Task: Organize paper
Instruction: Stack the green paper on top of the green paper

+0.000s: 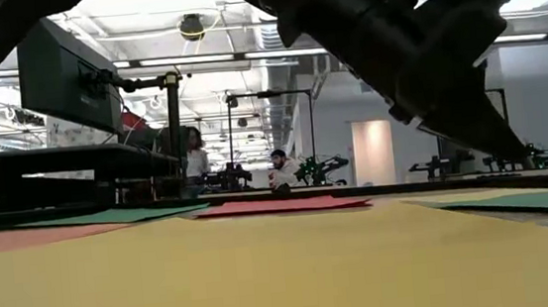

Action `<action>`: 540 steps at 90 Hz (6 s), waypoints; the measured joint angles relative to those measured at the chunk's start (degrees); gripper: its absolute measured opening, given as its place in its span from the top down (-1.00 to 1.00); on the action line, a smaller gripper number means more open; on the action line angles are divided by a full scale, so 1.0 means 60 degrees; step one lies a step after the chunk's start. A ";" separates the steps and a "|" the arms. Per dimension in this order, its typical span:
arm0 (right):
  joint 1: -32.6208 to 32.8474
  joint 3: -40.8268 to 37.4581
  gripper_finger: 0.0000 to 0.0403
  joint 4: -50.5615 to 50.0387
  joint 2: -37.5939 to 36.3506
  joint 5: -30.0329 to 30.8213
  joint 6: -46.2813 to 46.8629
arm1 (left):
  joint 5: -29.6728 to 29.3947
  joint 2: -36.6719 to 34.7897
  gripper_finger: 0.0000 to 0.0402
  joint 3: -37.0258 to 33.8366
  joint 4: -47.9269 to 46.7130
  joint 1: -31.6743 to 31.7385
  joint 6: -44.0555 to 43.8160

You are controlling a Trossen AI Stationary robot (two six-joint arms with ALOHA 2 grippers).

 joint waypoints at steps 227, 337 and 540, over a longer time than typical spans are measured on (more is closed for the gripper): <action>-0.1150 0.1062 -0.17 -0.0635 0.1363 0.6874 -0.2081 | 0.3243 -0.1439 1.00 -0.0276 -0.2017 0.2721 -0.2276; -0.1255 0.1288 -0.17 -0.1711 0.1444 0.7598 -0.2179 | 0.2466 -0.1421 1.00 -0.3214 0.0596 0.2366 -0.3187; -0.1991 0.1950 1.00 -0.3601 0.1396 0.7595 0.0063 | 0.2820 -0.0397 1.00 -0.3218 0.3359 0.2118 -0.3543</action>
